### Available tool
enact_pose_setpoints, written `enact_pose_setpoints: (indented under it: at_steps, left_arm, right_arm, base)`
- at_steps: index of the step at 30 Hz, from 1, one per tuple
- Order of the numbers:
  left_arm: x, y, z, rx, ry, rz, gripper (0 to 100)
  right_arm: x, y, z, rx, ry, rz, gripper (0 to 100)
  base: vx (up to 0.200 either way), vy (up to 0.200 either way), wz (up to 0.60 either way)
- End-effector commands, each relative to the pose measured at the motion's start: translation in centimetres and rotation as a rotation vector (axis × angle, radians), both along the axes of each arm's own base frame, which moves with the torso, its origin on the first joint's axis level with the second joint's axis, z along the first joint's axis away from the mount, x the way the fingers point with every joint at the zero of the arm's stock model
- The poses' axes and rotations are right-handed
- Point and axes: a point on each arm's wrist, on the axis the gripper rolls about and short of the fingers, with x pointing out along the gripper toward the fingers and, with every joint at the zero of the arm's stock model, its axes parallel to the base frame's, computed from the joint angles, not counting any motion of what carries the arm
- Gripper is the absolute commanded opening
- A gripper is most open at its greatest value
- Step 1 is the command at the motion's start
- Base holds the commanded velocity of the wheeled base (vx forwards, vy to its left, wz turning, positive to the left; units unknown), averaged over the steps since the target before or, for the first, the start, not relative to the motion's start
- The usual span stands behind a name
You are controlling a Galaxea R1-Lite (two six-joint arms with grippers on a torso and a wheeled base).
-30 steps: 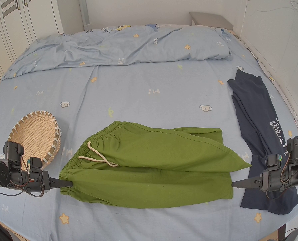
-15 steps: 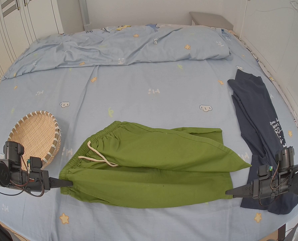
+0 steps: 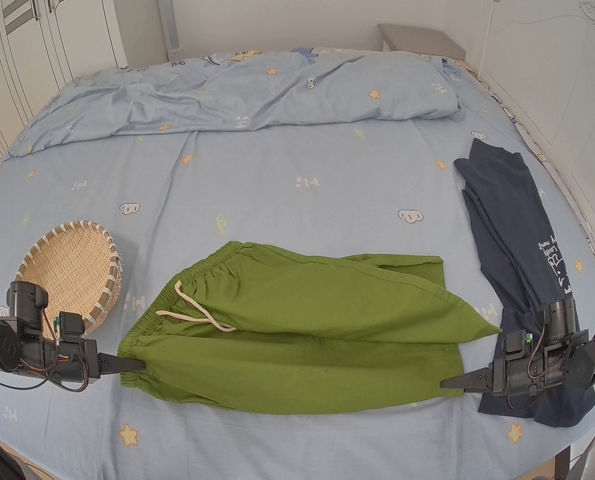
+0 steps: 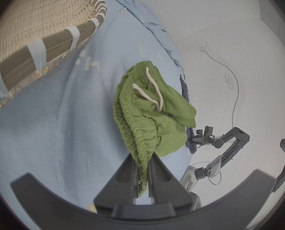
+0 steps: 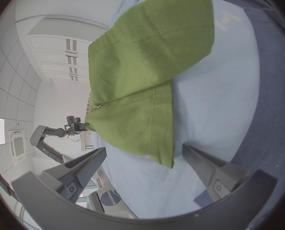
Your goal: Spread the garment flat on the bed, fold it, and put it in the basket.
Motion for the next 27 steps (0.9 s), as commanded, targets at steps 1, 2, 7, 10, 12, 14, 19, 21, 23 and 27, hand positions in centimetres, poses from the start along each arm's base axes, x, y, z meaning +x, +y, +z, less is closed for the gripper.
enact_pose_setpoints:
  at_steps: [1, 2, 7, 10, 12, 14, 19, 21, 23, 27]
  left_arm:
    - [0.0, 0.02, 0.0, 0.0, -0.001, 0.0, 0]
    - [0.0, 0.02, 0.0, 0.0, -0.001, 0.0, 0]
    - [0.01, -0.02, 0.0, 0.0, 0.0, 0.0, 0]
    - [0.0, 0.02, 0.0, 0.0, -0.001, 0.0, 0]
    - [0.0, 0.02, 0.0, 0.0, 0.0, 0.001, 0]
    - [0.0, 0.02, 0.0, 0.0, 0.0, 0.001, 0]
    - [0.0, 0.02, 0.0, 0.0, 0.0, 0.001, 0]
    - [0.01, 0.06, -0.04, -0.001, 0.002, 0.003, 0]
    - [0.01, 0.06, -0.04, -0.001, 0.002, 0.003, 0]
    - [0.04, 0.28, 0.01, 0.0, -0.001, 0.012, 0]
  right_arm:
    - [0.25, 0.47, -0.65, 0.002, 0.023, 0.018, 100]
    - [0.24, 0.61, -0.64, 0.003, 0.023, 0.024, 100]
    - [0.7, 1.07, -0.63, 0.005, 0.016, 0.04, 100]
    - [1.01, 1.1, -0.87, 0.007, 0.024, 0.037, 100]
    - [1.06, 1.03, -0.92, 0.009, 0.028, 0.033, 100]
    - [1.12, 1.0, -0.9, 0.01, 0.028, 0.03, 100]
    - [1.16, 1.01, -0.91, 0.013, 0.029, 0.031, 0]
    - [1.17, 0.9, -0.95, 0.013, 0.03, 0.027, 0]
    - [1.18, 0.83, -0.94, 0.014, 0.031, 0.024, 0]
    - [1.04, 0.68, -0.98, 0.014, 0.035, 0.018, 0]
  base:
    - [0.0, 0.0, 0.0]
    - [0.0, 0.0, 0.0]
    - [0.0, 0.0, 0.0]
    - [0.0, 0.0, 0.0]
    - [0.0, 0.0, 0.0]
    - [0.0, 0.0, 0.0]
    - [0.0, 0.0, 0.0]
    - [0.0, 0.0, 0.0]
    - [0.0, 0.0, 0.0]
    - [0.0, 0.0, 0.0]
